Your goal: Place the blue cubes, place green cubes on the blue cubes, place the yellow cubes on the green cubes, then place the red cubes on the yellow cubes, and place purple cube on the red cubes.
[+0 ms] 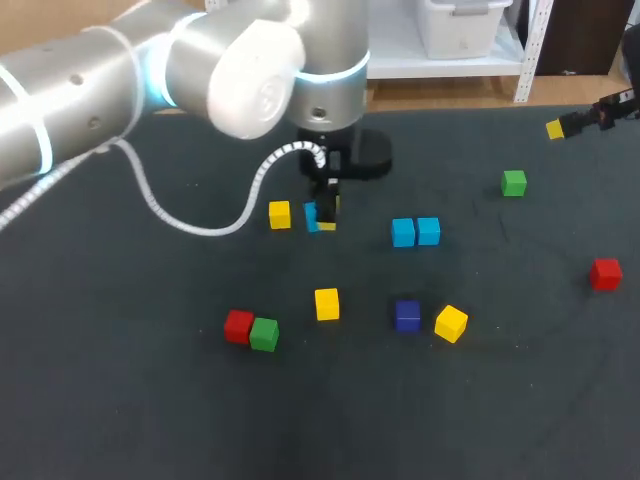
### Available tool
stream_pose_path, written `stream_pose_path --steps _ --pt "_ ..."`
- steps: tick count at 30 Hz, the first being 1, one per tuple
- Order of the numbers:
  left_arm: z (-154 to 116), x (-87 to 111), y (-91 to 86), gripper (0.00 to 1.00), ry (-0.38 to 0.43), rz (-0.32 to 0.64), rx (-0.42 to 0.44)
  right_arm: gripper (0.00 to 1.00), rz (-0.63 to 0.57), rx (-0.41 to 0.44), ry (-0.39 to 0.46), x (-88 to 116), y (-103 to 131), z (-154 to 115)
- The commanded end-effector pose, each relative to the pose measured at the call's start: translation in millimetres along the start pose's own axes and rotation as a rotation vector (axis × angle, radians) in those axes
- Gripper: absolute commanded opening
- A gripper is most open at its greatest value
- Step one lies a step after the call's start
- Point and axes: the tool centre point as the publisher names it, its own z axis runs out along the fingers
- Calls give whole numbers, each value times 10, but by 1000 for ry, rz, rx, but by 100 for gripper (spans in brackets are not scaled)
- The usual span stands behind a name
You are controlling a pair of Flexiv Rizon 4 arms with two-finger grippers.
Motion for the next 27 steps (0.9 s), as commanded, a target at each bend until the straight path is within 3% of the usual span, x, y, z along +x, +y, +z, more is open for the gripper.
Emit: stream_pose_path --steps 1,12,13,14,15,19,23,27 --pt "121 -234 165 0 29 25 62 100 -1 -6 -1 -3 -14 7" --pt "406 -352 136 0 10 40 125 100 -1 -6 -1 -3 -14 7" --pt "411 -355 133 13 9 41 125 100 -1 -6 -1 -3 -14 7" --pt "414 -357 131 51 8 42 121 100 -1 -6 -1 -3 -14 7" --pt "416 -356 128 100 1 31 124 100 -1 -6 -1 -3 -14 7" --pt "298 -309 147 100 -19 -18 128 100 -1 -6 -1 -3 -14 7" --pt "157 -114 200 100 -25 -125 108 100 -1 -6 -1 -3 -14 7" --pt "165 51 172 100 -15 -208 143 100 -1 -6 -1 -3 -14 7"
